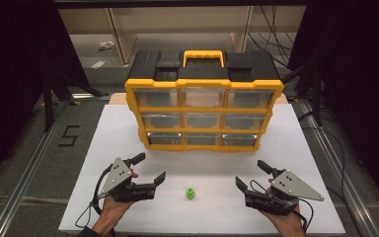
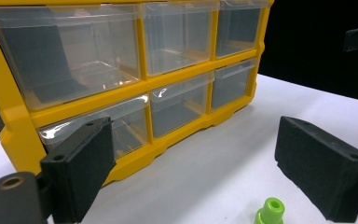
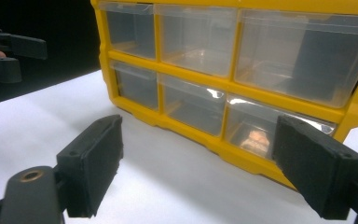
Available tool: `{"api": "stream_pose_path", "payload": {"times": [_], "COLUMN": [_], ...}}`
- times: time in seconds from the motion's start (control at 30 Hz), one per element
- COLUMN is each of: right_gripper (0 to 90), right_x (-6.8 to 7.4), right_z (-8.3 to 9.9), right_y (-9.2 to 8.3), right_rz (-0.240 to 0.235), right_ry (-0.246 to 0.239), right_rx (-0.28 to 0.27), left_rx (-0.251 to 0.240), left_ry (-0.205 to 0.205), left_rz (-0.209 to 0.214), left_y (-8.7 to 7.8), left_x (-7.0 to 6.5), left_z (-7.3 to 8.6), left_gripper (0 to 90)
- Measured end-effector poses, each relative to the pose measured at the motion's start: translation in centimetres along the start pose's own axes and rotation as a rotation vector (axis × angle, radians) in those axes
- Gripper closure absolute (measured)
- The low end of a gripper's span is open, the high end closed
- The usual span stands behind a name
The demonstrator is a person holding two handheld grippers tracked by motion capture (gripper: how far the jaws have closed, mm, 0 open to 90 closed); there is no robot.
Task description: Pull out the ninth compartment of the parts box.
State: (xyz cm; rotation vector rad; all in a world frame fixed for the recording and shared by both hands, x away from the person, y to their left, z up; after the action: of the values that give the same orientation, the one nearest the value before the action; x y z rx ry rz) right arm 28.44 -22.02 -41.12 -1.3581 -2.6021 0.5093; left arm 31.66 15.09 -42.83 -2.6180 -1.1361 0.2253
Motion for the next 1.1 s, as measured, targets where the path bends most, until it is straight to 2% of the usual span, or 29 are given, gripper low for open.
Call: {"api": "stream_pose_path", "payload": {"times": [0.27,0.63,0.9,0.93,0.97,1.0,1.03,1.1], "right_gripper": [13.7,13.2,15.0,15.2,15.2,15.4,15.4,15.8], "right_x": [0.1,-0.1,0.0,0.1,0.1,0.0,0.0,0.0], "right_z": [-0.1,-0.6,-0.8,-0.7,-0.7,-0.6,-0.6,-0.5], "right_y": [0.2,0.3,0.8,1.0,1.0,1.2,1.2,1.6], "right_rz": [0.022,0.1,0.196,0.218,0.218,0.241,0.241,0.27], "right_ry": [-0.044,-0.153,-0.299,-0.34,-0.34,-0.379,-0.379,-0.424], "right_rx": [0.013,0.015,0.03,0.03,0.03,0.034,0.034,0.042], "left_rx": [-0.006,-0.003,-0.004,-0.003,-0.003,-0.004,-0.005,-0.006], "left_ry": [-0.005,0.004,0.005,0.006,0.006,0.005,0.005,0.002], "left_rz": [-0.005,-0.004,-0.005,-0.005,-0.005,-0.005,-0.005,-0.007], "left_y": [-0.1,0.0,0.0,0.0,0.0,0.0,0.0,-0.1], "left_x": [0.0,0.0,0.0,0.0,0.0,0.0,0.0,0.1], "left_z": [-0.1,-0.1,-0.1,-0.1,-0.1,-0.1,-0.1,-0.1], "left_gripper": [11.7,11.7,11.7,11.7,11.7,11.7,11.7,11.7]}}
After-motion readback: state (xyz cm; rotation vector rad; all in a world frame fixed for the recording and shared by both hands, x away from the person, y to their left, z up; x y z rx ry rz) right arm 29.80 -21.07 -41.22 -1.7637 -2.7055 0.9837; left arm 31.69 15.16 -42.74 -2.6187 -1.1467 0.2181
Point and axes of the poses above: each handheld gripper's, and its own axes: y roughly forward along the jaws, z roughly out of its underside, x roughly to its left, the point moved 2 cm from there along y, roughly forward along the jaws, and after that the axes turned 7 degrees about x, right-handed, at the moved point
